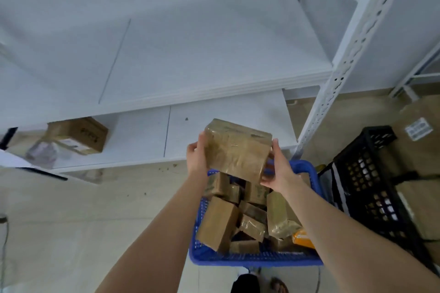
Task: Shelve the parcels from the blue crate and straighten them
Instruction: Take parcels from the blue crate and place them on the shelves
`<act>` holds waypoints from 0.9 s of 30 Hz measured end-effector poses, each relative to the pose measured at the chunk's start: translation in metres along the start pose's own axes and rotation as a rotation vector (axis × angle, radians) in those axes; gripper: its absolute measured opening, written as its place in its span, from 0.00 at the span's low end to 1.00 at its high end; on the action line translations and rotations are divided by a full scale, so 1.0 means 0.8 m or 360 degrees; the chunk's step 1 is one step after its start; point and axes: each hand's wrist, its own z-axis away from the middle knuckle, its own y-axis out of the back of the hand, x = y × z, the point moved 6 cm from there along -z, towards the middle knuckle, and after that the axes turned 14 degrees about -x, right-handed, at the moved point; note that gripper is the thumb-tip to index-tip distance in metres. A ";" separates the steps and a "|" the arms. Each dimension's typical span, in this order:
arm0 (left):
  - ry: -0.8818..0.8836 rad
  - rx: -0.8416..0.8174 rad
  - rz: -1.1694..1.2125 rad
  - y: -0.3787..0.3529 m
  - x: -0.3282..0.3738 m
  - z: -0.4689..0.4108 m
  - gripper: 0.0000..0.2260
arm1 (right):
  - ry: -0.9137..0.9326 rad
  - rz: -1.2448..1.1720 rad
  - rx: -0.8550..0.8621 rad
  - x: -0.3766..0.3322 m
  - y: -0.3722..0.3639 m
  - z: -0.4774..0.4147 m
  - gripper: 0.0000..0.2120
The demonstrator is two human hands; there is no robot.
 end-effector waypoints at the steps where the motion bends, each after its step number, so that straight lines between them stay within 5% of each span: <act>1: -0.0044 0.0013 0.0037 0.004 0.017 0.012 0.22 | 0.0008 -0.0019 -0.0077 -0.007 -0.015 0.013 0.26; 11: -0.0137 -0.0192 -0.0092 0.051 0.128 0.113 0.24 | 0.0320 0.0163 -0.0379 -0.038 -0.135 0.110 0.19; 16: -0.0304 -0.0289 0.0112 0.096 0.167 0.132 0.17 | 0.0311 0.0254 -0.0551 -0.041 -0.181 0.138 0.20; 20: -0.0406 -0.0291 0.0092 0.124 0.196 0.139 0.13 | 0.0460 0.0193 -0.0435 -0.035 -0.215 0.150 0.13; 27: -0.0379 -0.0340 -0.0167 0.177 0.253 0.140 0.28 | 0.0547 0.0126 -0.0409 0.002 -0.287 0.148 0.34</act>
